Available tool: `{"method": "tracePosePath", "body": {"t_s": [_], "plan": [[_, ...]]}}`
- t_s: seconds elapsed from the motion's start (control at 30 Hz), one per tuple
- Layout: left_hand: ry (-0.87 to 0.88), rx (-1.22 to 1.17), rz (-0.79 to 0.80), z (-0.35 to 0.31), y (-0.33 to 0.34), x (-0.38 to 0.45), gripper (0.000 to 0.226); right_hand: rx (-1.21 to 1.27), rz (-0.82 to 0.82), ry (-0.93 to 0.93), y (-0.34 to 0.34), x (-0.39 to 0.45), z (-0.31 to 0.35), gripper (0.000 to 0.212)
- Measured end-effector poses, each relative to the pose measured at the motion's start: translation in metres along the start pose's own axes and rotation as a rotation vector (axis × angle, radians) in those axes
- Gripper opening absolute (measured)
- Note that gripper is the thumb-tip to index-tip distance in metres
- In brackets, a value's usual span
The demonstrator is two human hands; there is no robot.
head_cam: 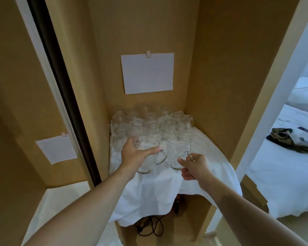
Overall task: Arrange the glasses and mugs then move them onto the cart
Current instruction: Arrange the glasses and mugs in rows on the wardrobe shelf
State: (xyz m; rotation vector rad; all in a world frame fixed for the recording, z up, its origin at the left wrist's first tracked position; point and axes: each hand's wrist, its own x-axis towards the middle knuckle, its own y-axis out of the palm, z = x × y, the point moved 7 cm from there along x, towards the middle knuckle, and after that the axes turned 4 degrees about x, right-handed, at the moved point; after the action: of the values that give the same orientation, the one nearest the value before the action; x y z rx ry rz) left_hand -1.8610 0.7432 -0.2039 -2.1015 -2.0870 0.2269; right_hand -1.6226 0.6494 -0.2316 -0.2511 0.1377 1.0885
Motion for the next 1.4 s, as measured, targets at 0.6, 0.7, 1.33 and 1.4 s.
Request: {"method": "tracePosePath", "body": {"t_s": [0.6,0.7,1.33,1.4], "plan": [[-0.133,-0.138,0.023,0.061,0.043,0.03,0.115,-0.15,0.315,-0.019,0.011,0.103,-0.037,0.043],[-0.128,-0.143,-0.001,0.058,0.048,0.023,0.108,-0.253,0.238,-0.164,-0.008,0.11,-0.024,0.043],[-0.257,0.044,-0.374,0.058,0.032,0.011,0.081,-0.066,0.651,-0.105,0.02,0.172,-0.047,0.094],[-0.214,0.226,-0.355,0.042,0.02,0.017,0.083,-0.043,0.653,-0.103,0.022,0.172,-0.048,0.092]]}}
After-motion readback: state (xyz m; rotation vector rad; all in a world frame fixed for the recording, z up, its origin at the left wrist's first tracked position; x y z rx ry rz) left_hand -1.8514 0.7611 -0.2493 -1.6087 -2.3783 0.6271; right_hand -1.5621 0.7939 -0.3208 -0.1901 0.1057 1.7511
